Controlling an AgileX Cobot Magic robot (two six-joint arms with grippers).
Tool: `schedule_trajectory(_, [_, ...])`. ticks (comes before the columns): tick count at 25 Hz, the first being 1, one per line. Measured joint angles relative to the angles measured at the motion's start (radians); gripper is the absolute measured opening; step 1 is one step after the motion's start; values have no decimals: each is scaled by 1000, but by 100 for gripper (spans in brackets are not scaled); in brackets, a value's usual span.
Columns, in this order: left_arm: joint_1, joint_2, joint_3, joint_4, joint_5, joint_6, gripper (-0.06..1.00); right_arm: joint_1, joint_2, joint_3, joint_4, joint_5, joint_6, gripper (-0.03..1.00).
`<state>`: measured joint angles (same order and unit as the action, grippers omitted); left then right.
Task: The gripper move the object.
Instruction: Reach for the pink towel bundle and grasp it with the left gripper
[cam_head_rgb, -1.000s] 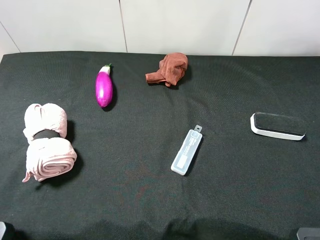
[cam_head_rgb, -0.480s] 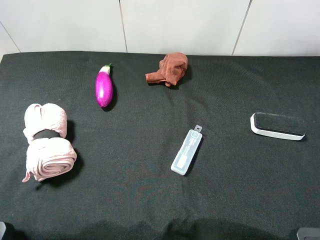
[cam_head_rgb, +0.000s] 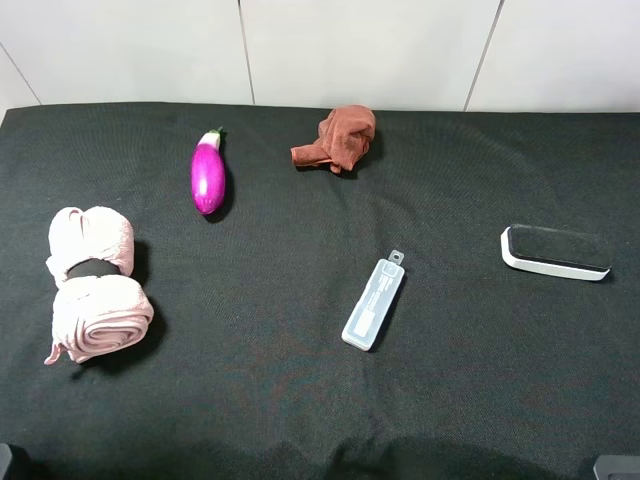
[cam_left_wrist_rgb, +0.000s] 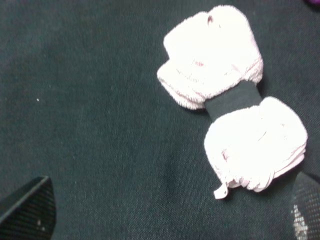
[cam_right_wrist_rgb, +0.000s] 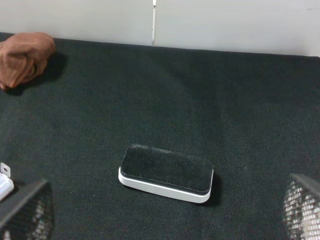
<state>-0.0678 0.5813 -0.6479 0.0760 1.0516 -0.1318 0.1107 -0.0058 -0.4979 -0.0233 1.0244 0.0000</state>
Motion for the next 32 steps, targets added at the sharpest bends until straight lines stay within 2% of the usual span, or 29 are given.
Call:
schedule_trajectory(7, [0, 156, 0, -7, -72, -5, 99, 0, 0, 0, 0, 0, 0, 69])
schedule_trajectory(14, [0, 341, 0, -54, -178, -31, 99, 0, 0, 0, 0, 0, 0, 69])
schedule_trajectory(17, [0, 410, 0, -76, -207, -67, 99, 0, 0, 0, 0, 0, 0, 69])
schedule_trajectory(27, [-2, 568, 0, -76, -341, -163, 97, 0, 0, 0, 0, 0, 0, 69])
schedule_trajectory(32, [-54, 664, 0, -67, -429, -237, 97, 0, 0, 0, 0, 0, 0, 69])
